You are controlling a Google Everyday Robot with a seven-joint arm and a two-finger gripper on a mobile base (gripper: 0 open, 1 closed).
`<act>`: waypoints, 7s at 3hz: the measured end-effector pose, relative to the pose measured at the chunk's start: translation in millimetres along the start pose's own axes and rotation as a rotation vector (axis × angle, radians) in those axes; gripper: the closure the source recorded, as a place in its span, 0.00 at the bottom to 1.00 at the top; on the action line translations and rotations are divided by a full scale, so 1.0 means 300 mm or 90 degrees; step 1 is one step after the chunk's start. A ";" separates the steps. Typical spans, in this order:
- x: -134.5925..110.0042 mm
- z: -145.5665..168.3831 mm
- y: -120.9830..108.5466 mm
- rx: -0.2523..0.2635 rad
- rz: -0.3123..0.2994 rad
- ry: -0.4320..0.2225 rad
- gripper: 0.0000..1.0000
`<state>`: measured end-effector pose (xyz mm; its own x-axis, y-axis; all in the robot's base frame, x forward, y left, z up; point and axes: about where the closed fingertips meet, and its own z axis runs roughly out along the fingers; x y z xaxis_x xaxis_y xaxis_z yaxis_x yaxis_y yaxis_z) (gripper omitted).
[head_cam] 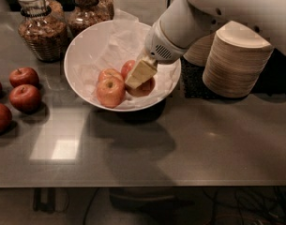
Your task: Pick apple from white bowl
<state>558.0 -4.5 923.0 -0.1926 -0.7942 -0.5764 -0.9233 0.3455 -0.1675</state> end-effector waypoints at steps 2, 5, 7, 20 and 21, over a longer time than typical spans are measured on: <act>-0.118 -0.245 -0.067 0.051 -0.061 -0.052 1.00; -0.036 -0.108 -0.002 0.013 -0.054 -0.016 0.34; 0.112 0.036 0.025 0.004 -0.058 0.037 0.00; 0.072 0.097 -0.006 0.074 -0.079 0.052 0.00; 0.092 0.098 -0.034 0.046 -0.056 0.048 0.00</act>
Offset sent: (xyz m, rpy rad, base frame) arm 0.0030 -0.0341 0.1274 0.0344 -0.2233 0.0424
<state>571.9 -15.2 885.4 -0.1384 -0.8573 -0.4958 -0.9117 0.3058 -0.2743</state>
